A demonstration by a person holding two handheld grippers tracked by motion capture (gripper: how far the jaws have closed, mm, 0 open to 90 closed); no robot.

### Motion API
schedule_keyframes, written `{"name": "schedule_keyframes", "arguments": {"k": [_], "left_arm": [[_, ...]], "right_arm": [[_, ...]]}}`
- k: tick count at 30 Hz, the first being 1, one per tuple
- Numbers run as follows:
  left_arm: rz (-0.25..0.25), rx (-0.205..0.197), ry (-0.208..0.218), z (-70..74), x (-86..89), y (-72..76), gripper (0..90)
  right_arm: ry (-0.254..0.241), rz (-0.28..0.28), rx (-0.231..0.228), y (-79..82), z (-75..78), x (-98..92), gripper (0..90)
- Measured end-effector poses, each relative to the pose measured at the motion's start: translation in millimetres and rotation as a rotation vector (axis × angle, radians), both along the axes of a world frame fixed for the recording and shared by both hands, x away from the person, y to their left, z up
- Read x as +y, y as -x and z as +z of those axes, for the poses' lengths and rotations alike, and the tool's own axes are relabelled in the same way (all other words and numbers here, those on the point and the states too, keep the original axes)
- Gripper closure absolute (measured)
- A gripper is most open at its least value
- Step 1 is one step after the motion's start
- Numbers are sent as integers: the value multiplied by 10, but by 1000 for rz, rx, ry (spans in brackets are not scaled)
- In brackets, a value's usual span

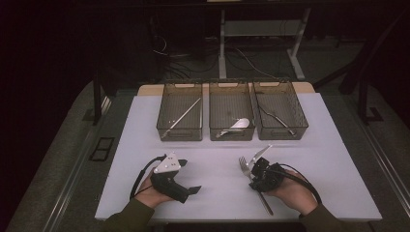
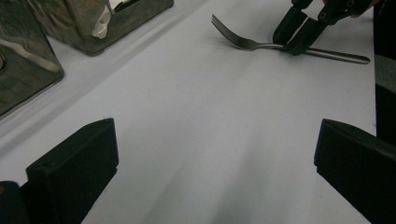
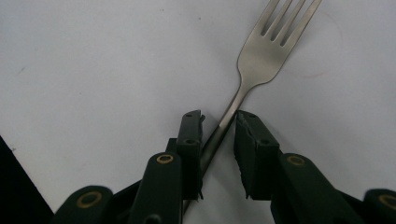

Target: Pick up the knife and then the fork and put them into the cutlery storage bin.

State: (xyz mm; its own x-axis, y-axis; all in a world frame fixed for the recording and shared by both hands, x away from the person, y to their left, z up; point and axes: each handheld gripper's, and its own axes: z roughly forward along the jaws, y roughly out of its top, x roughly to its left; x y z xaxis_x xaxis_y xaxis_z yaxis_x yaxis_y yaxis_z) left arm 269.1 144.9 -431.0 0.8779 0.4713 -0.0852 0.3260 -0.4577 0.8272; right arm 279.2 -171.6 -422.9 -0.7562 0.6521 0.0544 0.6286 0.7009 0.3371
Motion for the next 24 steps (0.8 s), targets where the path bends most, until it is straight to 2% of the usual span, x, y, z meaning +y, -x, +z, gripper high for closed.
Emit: {"name": "schedule_keyframes", "arguments": {"k": [3, 7, 10, 13, 21, 24], "left_arm": [[-3, -1, -4, 0, 0, -1, 0], [0, 0, 0, 0, 0, -1, 0], [-3, -2, -4, 1, 0, 0, 0], [-3, -2, -4, 1, 0, -1, 0], [-4, -3, -5, 3, 1, 1, 0], [-3, -3, -1, 3, 4, 2, 0]], "right_arm": [[19, 11, 28, -31, 11, 33, 713], [64, 35, 20, -49, 16, 67, 736], [78, 41, 18, -59, 20, 74, 782], [84, 56, 10, -73, 17, 64, 827], [90, 96, -2, -78, 16, 58, 849], [69, 102, 1, -73, 21, 41, 849]]}}
